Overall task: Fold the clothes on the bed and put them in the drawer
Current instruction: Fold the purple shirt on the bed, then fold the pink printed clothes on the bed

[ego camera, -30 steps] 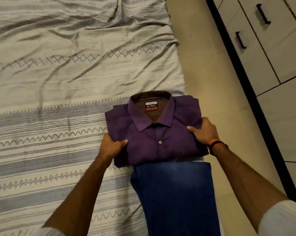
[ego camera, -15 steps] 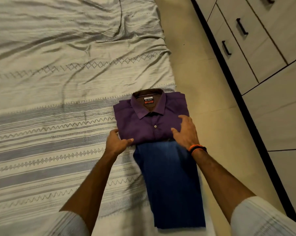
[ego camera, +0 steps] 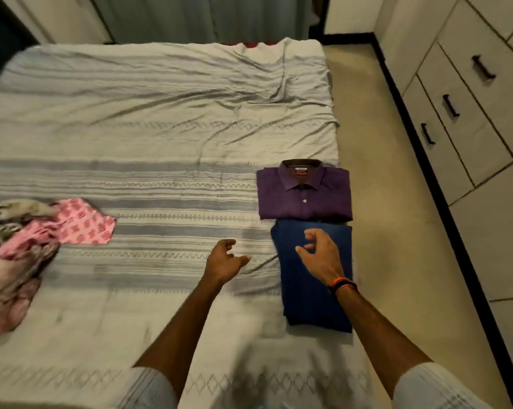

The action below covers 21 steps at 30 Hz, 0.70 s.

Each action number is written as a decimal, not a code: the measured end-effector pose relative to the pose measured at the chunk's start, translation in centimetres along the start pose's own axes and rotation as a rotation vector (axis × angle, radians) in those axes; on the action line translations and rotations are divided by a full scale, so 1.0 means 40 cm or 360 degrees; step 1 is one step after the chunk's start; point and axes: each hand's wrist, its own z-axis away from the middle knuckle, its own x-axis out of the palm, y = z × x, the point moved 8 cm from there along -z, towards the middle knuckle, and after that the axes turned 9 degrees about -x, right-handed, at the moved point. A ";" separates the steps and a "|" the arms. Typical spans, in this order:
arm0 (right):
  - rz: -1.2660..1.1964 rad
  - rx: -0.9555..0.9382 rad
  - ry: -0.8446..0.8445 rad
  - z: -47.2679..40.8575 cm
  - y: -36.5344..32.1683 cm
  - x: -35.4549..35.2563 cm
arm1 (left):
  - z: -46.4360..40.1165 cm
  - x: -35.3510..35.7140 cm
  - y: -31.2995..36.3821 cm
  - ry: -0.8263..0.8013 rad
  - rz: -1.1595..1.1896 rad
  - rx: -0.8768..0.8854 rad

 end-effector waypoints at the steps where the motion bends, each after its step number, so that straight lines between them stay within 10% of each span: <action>1: -0.0001 -0.0014 -0.0022 0.021 -0.005 0.011 | 0.008 -0.016 -0.025 0.0026 0.0008 0.0003; 21: 0.0008 -0.0391 -0.0531 0.536 -0.551 0.758 | 0.349 -0.787 -0.761 0.0455 0.0459 -0.0142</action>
